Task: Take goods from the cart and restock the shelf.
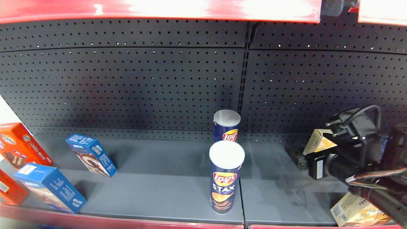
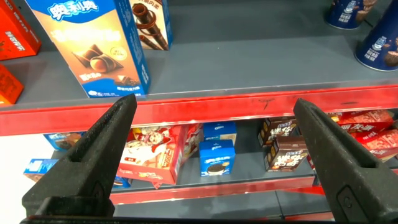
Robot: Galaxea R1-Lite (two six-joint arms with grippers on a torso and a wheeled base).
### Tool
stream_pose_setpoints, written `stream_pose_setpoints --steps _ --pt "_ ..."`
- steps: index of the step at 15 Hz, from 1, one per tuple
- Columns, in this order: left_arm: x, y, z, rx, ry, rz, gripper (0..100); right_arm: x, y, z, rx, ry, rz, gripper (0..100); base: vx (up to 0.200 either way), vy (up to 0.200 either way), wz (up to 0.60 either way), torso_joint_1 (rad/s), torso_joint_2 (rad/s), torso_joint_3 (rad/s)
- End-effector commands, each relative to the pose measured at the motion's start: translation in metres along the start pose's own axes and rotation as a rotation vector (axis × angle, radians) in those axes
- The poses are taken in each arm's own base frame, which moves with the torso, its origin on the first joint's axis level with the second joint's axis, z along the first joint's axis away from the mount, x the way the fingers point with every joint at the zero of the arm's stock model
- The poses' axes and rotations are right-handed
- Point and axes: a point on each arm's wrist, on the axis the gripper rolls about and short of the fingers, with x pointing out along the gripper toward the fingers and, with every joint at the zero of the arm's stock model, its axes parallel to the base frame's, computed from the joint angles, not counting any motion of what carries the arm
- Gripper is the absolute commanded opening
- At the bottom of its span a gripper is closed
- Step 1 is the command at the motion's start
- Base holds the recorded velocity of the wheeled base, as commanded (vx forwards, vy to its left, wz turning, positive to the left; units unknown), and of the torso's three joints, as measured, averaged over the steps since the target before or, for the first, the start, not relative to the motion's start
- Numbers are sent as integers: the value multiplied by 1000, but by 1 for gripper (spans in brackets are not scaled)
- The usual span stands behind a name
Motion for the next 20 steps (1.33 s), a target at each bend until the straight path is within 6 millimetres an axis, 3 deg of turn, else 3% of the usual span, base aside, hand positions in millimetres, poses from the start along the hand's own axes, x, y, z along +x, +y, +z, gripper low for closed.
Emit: stream_pose_setpoints --steps 1,5,8,11,16,20 --pt "0 0 0 0 1 0 100 -36 -42 15 55 -97 -122 100 0 0 0 0 0 0" --pt "0 0 0 0 1 0 100 -84 -73 0 74 -111 -221 100 0 0 0 0 0 0" --pt "0 0 0 0 1 0 100 -114 -81 -28 78 -108 -228 100 0 0 0 0 0 0" --pt "0 0 0 0 1 0 100 -134 -83 -49 78 -118 -225 100 0 0 0 0 0 0" --pt "0 0 0 0 1 0 100 -178 -74 -105 111 -52 -242 100 0 0 0 0 0 0" --pt "0 0 0 -2 1 0 100 -194 -65 -144 123 -23 -275 100 0 0 0 0 0 0"
